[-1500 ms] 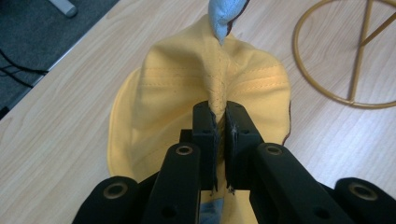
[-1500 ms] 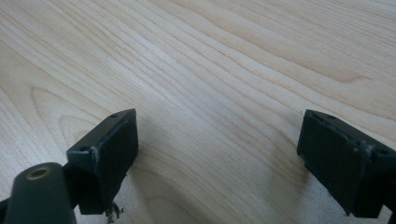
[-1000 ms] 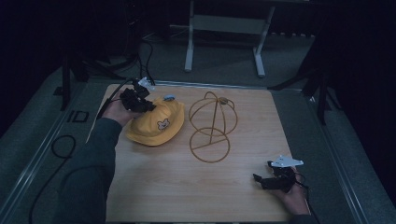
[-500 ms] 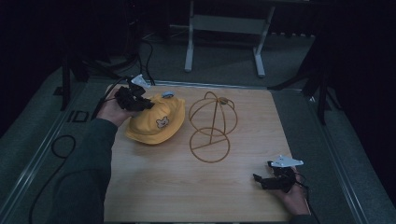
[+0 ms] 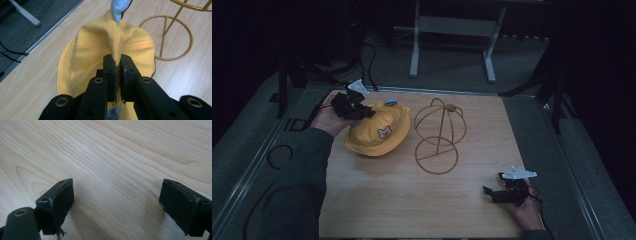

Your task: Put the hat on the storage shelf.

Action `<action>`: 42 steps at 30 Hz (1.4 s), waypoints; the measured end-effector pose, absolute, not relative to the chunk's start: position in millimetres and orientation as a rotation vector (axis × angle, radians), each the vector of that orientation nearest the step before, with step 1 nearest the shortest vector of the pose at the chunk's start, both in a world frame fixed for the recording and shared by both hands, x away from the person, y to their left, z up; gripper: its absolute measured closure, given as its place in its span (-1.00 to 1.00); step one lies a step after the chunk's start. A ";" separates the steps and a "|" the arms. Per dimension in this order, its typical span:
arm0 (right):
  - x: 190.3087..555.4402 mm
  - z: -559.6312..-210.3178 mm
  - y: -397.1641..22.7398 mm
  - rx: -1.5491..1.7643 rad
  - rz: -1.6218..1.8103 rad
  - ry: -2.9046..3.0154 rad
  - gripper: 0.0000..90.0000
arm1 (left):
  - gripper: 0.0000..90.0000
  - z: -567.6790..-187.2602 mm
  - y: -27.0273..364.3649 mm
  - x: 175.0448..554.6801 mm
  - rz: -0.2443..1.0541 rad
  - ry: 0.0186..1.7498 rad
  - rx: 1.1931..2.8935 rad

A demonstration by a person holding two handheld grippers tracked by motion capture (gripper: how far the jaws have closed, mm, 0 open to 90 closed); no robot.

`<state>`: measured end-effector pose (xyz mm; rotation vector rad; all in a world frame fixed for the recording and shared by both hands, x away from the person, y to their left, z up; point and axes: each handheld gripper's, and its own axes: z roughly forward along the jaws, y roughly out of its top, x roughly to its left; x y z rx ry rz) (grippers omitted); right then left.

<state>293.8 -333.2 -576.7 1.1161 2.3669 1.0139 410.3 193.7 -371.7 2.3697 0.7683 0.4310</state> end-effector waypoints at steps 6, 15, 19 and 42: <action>293.8 -576.6 -333.2 1.116 1.014 2.367 -0.72 | 0.87 -368.5 193.6 407.5 0.421 0.756 2.361; 293.8 -576.7 -333.2 1.116 1.013 2.367 -0.72 | 0.87 -357.5 188.8 403.7 0.425 0.717 2.372; 293.7 -576.6 -333.1 1.117 1.015 2.367 -0.72 | 0.87 -351.2 188.7 400.8 0.425 0.696 2.361; 293.8 -576.7 -333.1 1.116 1.016 2.364 -0.72 | 0.87 -336.0 192.9 394.9 0.449 0.667 2.348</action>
